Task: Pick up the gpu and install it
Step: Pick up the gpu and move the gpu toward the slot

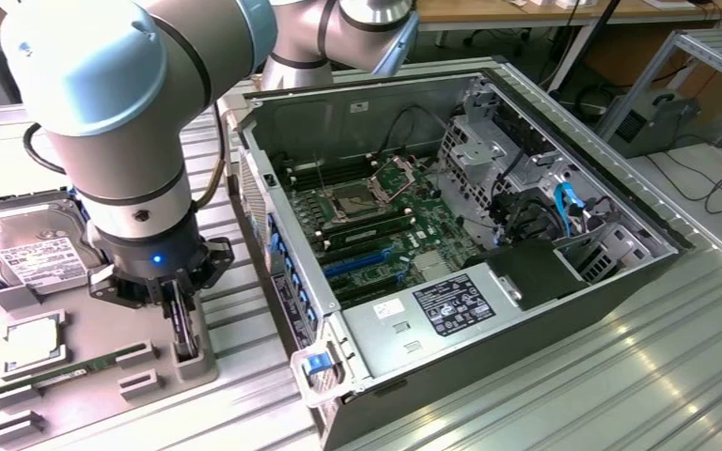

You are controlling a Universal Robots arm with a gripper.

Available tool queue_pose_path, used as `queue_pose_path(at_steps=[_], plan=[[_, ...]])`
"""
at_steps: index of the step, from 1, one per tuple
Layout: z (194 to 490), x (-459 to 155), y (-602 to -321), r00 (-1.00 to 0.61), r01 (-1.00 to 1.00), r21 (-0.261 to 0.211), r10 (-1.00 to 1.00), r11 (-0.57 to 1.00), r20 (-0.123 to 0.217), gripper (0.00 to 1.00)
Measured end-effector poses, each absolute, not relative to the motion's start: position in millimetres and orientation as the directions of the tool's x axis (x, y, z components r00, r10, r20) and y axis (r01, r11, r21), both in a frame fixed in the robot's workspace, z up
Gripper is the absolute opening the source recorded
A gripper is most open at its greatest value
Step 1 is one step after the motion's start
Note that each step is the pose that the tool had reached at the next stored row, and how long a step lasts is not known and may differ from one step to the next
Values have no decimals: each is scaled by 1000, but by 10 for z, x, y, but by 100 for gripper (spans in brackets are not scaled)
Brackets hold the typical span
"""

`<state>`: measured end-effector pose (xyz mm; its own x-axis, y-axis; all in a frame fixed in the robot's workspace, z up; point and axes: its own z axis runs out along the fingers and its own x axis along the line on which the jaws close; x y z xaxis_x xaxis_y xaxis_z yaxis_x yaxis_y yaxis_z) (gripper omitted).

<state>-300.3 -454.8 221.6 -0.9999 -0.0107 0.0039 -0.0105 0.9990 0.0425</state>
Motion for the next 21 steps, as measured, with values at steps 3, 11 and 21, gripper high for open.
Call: queue_pose_path(at_steps=[3,11,21], plan=[[2268,-3004,-4549,-1000,-10,42,-11,999,4,27],[2481,-3004,-4549,-1000,-10,42,-11,999,4,27],[2819,-3004,-4549,-1000,-10,42,-11,999,4,27]])
